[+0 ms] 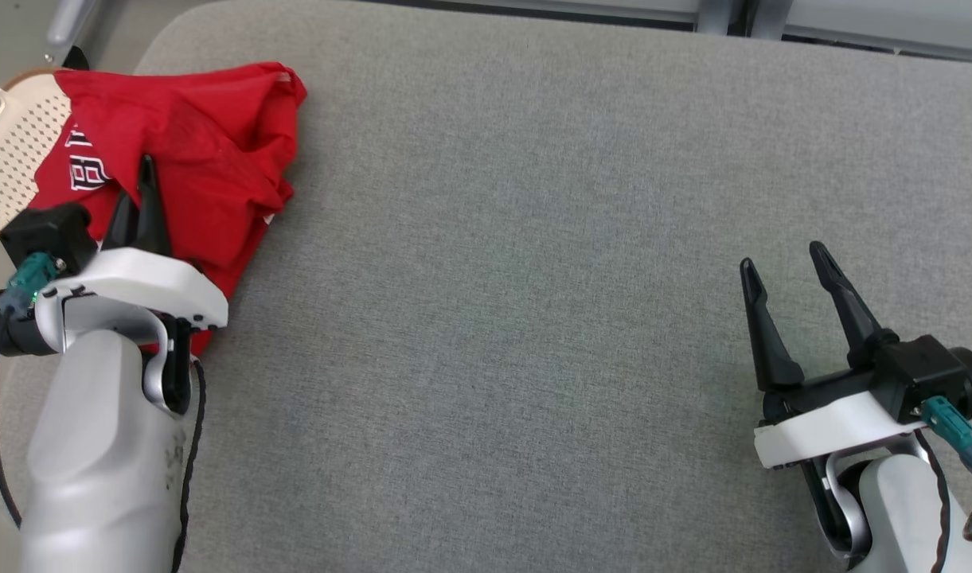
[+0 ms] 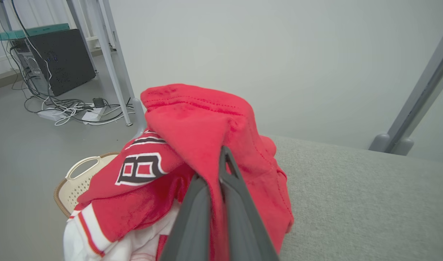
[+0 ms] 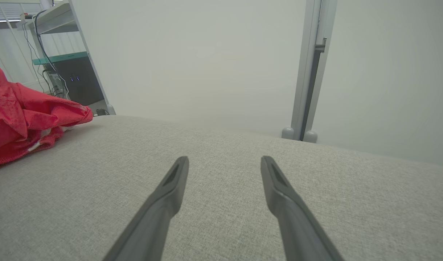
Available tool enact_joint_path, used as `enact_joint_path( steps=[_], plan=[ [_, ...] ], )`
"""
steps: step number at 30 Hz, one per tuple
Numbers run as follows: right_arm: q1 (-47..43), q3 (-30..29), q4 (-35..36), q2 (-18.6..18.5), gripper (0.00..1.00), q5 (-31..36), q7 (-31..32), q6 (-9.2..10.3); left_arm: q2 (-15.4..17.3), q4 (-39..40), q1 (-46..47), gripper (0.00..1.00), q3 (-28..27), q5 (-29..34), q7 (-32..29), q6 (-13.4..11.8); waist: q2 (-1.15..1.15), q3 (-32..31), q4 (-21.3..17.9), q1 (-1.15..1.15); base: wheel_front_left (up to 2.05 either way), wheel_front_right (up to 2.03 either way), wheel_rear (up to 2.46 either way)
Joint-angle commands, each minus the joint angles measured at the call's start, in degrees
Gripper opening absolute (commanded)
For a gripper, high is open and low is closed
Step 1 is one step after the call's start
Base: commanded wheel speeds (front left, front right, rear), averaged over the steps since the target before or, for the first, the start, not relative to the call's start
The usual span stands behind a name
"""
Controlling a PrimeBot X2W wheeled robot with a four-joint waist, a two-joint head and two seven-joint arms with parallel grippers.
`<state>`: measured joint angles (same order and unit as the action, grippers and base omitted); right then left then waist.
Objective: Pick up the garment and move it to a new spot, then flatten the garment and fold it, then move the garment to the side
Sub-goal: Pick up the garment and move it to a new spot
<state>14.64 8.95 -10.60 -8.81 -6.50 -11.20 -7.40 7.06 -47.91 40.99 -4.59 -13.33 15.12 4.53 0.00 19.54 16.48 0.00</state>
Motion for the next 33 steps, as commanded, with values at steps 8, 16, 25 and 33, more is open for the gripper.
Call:
enact_joint_path(
  steps=[8,16,25,33],
  plan=[
    [-2.0,-0.6,-1.9,1.5,1.0,-0.6,-1.8,-0.17,-2.3,22.0,-13.5,0.0,0.9,6.7,0.0,-0.9,0.0,-5.9,-0.1,0.0,0.0,0.0,0.0],
    [-4.1,-0.3,-3.4,3.4,1.0,-1.7,-3.0,-0.17,-3.4,35.9,-25.5,0.0,5.6,9.3,0.0,-0.2,0.0,-11.0,-1.8,0.0,0.0,0.0,0.0],
    [-4.6,0.0,-3.5,4.8,1.0,-2.1,-3.6,-0.17,-3.9,40.2,-30.6,0.0,14.8,8.9,-0.6,0.9,0.0,-12.3,-9.7,0.0,0.0,0.0,0.0],
    [-3.5,0.3,-3.7,5.4,1.0,-2.4,-4.0,-0.16,-4.1,37.3,-25.2,0.0,23.5,7.3,-1.2,1.8,0.0,-9.8,-22.1,0.0,0.0,0.0,0.0]
  ],
)
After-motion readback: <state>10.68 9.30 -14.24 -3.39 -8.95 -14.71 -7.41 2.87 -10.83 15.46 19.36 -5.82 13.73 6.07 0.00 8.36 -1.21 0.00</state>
